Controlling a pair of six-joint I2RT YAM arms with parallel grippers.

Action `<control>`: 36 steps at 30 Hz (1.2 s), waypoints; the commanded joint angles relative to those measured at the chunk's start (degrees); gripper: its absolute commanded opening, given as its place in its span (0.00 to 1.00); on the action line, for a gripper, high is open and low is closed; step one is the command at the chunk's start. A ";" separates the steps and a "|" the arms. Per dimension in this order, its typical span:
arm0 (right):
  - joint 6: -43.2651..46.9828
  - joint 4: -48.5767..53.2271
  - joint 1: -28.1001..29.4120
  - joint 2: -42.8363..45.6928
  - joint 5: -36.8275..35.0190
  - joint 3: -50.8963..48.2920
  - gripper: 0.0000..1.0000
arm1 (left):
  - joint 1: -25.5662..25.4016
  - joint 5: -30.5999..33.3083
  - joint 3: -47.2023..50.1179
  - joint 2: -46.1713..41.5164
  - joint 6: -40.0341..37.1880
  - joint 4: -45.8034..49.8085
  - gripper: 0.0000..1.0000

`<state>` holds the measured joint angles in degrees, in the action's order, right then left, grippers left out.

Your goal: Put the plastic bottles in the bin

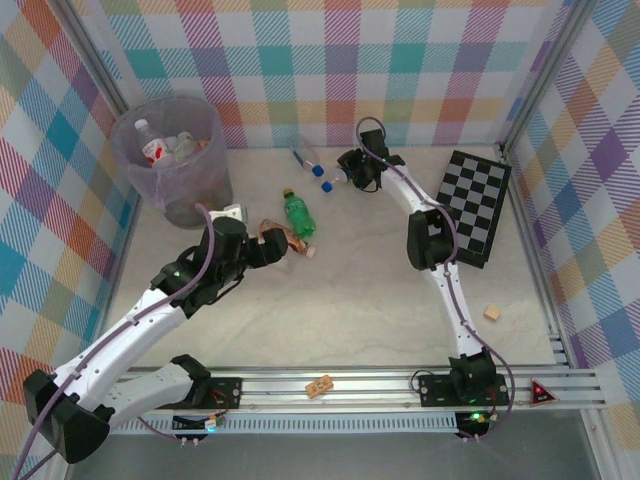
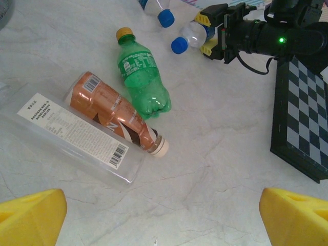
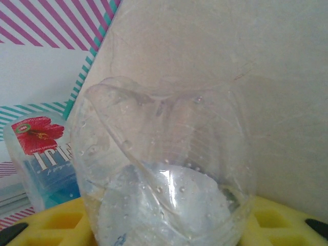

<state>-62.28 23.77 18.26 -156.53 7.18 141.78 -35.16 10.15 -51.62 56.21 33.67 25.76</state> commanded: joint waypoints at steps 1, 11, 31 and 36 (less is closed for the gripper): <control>3.25 4.77 -1.53 3.45 -0.99 -5.66 0.43 | -0.44 -0.21 -2.60 0.88 0.43 0.05 0.96; 17.34 1.11 -4.98 25.72 3.87 -27.97 0.39 | -0.50 -9.19 -3.38 2.87 3.23 -5.59 0.97; 33.34 -3.69 -2.59 55.41 42.03 -60.74 0.39 | -4.41 -30.49 -5.59 17.76 5.54 -27.29 0.99; 33.38 -3.02 -0.81 59.91 42.75 -64.19 0.39 | -5.82 -32.66 -7.26 23.45 7.59 -32.68 0.99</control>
<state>-30.79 20.67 16.51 -100.79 46.46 78.28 -39.97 -19.79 -56.82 77.73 39.75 -1.23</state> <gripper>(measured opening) 0.450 0.989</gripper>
